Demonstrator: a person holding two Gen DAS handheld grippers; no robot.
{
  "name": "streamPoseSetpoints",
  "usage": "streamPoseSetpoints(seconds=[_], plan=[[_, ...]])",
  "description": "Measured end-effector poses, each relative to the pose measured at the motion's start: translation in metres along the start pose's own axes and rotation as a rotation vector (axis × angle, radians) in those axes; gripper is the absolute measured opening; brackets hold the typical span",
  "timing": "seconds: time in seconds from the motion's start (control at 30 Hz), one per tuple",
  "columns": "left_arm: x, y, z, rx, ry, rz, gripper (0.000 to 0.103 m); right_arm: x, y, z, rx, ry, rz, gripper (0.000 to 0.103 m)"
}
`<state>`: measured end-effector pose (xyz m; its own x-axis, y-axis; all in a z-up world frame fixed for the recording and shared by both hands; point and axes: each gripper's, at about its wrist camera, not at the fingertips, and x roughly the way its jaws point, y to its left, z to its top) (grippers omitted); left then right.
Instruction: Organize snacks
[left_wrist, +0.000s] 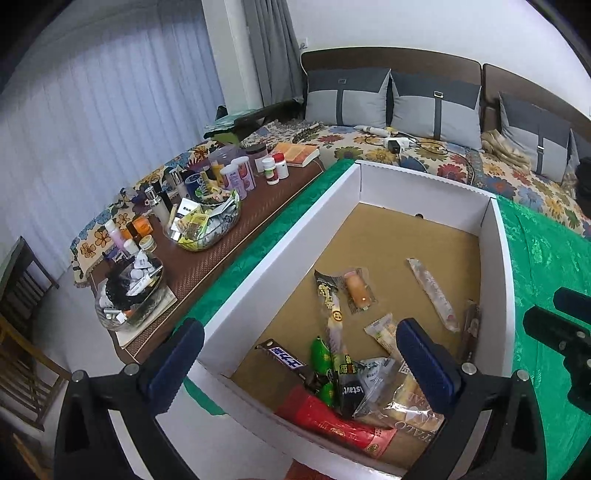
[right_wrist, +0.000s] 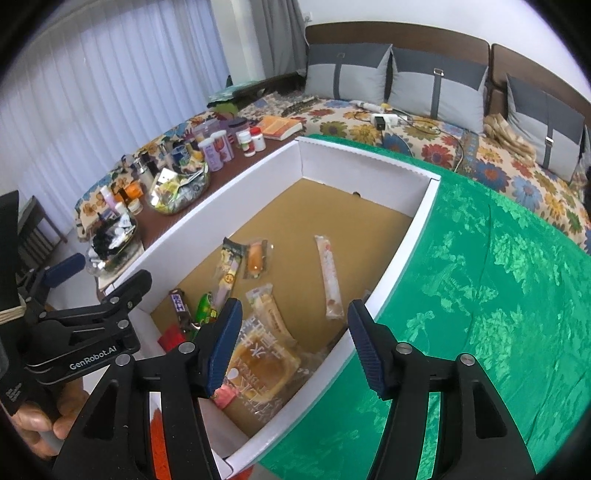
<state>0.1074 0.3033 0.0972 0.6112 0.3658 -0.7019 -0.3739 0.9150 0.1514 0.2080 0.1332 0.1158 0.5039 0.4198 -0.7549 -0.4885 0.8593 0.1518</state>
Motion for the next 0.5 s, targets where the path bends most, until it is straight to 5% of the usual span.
streamPoseSetpoints(seconds=[0.5], plan=[[0.0029, 0.0038, -0.0059, -0.034, 0.002, -0.023, 0.103, 0.0067, 0.0021, -0.0042, 0.007, 0.018, 0.002, 0.063]])
